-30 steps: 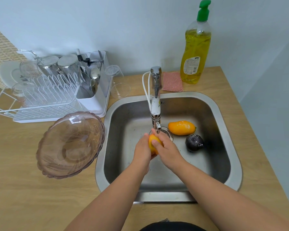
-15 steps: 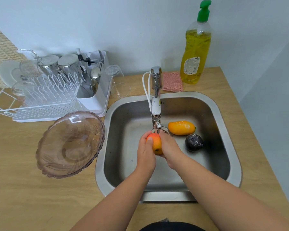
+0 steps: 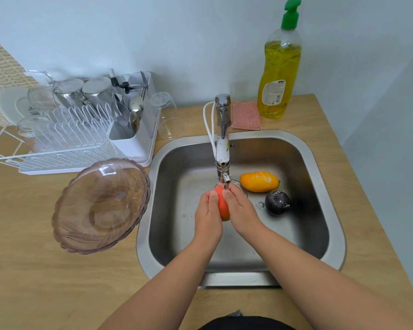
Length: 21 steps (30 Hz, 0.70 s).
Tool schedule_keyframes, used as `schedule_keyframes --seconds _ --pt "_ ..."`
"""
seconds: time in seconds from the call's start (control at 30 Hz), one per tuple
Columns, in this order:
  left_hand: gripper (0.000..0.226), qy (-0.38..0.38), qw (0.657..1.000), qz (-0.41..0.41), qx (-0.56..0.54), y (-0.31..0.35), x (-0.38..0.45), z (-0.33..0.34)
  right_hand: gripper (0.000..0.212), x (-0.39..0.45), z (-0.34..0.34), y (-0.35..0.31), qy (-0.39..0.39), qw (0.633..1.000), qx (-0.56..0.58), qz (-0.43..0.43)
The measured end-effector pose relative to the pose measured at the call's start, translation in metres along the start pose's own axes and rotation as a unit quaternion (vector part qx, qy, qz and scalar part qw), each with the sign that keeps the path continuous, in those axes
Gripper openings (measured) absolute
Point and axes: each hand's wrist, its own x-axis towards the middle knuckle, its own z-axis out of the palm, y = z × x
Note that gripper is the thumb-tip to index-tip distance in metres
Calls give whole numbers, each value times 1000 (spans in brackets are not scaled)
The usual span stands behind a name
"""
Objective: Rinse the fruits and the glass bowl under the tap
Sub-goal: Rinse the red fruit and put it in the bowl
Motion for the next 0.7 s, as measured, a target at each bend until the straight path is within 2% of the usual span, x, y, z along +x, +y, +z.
schedule_keyframes --seconds 0.17,0.3,0.43,0.5,0.6,0.7 --pt "50 -27 992 96 76 -6 -1 -8 30 5 -3 -2 -1 998 -9 67" --pt "48 -28 980 156 123 -4 3 -17 29 4 1 -1 2 974 136 181" --pt "49 3 997 59 53 -4 14 -18 25 -1 4 2 -2 946 242 216" --pt "35 0 1000 12 13 -1 13 -16 24 -4 6 0 5 933 278 229" --pt "30 -12 1000 -18 -12 -1 6 -17 31 -8 7 0 14 918 289 271" --pt "32 -28 998 -34 -37 -9 -1 -23 29 -14 6 2 23 923 255 287"
